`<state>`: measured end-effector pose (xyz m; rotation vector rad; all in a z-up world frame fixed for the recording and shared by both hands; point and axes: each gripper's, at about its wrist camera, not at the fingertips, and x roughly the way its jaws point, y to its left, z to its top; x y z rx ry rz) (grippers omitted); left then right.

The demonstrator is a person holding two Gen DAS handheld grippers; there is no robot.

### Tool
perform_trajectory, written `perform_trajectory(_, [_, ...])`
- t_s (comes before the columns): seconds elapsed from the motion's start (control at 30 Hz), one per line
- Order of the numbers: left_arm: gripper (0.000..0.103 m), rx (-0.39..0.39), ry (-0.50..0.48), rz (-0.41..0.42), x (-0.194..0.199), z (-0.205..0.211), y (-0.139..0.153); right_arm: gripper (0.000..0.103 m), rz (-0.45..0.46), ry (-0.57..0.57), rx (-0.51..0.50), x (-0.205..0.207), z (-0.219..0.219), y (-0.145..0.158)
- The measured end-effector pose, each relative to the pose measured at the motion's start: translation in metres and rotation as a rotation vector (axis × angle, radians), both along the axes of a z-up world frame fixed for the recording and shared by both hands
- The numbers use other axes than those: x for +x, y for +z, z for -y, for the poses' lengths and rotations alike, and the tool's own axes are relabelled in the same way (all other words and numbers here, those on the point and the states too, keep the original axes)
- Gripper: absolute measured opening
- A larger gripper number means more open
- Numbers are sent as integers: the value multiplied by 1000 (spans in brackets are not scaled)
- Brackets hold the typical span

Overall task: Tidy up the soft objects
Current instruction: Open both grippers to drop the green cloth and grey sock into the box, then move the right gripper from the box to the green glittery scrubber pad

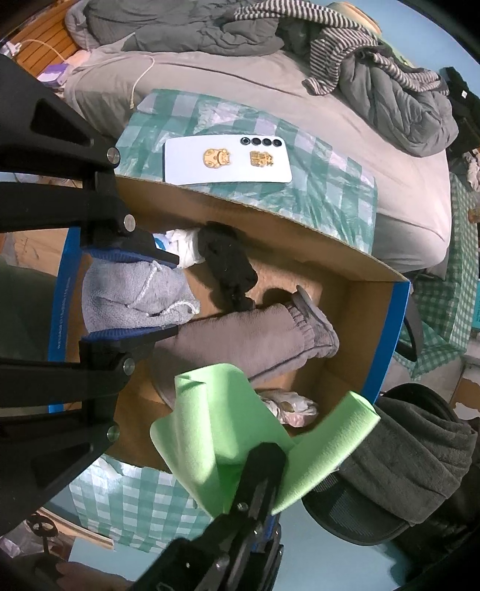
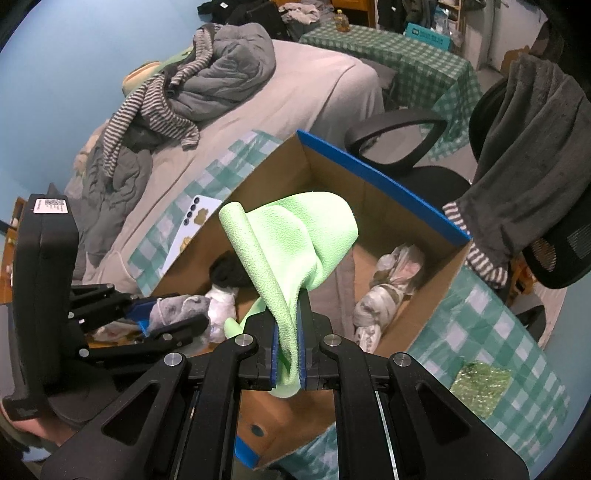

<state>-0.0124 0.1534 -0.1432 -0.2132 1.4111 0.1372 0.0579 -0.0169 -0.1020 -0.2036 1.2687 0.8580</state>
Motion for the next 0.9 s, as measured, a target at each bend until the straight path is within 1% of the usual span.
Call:
perform_trajectory(0.03, [40, -2, -1, 0, 0, 0, 0, 9, -1, -1, -3, 0, 0, -1])
perform_trajectory(0.07, [44, -3, -1, 0, 0, 0, 1, 14, -1, -12, -9, 1, 0, -2])
perform_trajectory(0.1, [53, -1, -2, -1, 1, 0, 1, 26, 1, -20, -14, 2, 0, -2])
perform_trajectory(0.13, [58, 7, -3, -2, 1, 0, 1, 31, 7, -25, -17, 2, 0, -1])
perform_trajectory(0.17, [58, 14, -5, 1, 0, 0, 2, 37, 19, -26, -22, 2, 1, 0])
perform_trajectory(0.27, [58, 22, -14, 4, -1, 0, 4, 46, 40, -26, -35, 1, 3, 5])
perform_trajectory(0.43, [58, 20, -9, 6, -2, 2, 8, 52, 80, -20, -52, 1, 11, 15])
perform_trajectory(0.5, [58, 17, -10, 10, -2, 4, 10, 56, 97, -19, -62, 1, 17, 18])
perform_trajectory(0.9, [59, 8, -44, 32, 2, 41, 25, 56, 123, -40, -77, 8, 53, 26])
